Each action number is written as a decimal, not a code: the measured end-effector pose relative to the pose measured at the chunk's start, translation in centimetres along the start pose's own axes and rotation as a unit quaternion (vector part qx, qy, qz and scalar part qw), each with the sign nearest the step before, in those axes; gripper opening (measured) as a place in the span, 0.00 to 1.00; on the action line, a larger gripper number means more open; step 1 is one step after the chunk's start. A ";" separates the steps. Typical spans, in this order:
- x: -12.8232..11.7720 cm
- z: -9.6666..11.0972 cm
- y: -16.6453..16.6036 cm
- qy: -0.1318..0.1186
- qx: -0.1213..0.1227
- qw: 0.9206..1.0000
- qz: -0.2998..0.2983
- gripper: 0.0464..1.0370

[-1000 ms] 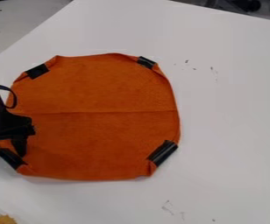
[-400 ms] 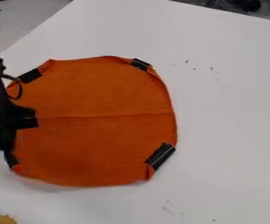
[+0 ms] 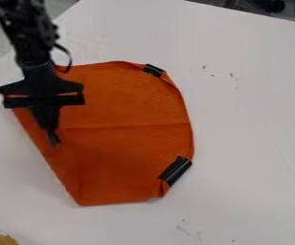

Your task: Fold the cloth from bottom right to top left

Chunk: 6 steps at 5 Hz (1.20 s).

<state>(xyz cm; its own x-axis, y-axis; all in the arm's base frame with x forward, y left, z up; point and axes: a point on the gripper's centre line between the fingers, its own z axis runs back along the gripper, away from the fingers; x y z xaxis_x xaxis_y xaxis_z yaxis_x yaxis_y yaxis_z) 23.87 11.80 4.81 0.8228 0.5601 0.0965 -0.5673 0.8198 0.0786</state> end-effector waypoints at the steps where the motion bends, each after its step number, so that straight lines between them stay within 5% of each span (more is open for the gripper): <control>1: 1.9 -1.8 -3.3 0.039 -0.023 0.999 -0.019 0.02; 2: 3.4 -2.7 -5.5 0.064 -0.029 0.997 -0.035 0.02; 3: 4.0 -2.8 -6.4 0.060 -0.036 0.997 -0.025 0.04; 5: 3.6 -3.1 -6.5 0.062 -0.044 0.997 -0.012 0.46; 6: 3.3 -2.9 -6.5 0.056 -0.046 0.997 -0.005 0.79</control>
<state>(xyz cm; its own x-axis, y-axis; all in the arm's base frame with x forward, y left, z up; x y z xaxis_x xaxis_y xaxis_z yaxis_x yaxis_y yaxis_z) 30.32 8.67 1.72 0.8299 0.5577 -0.0152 -0.5579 0.8298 -0.0128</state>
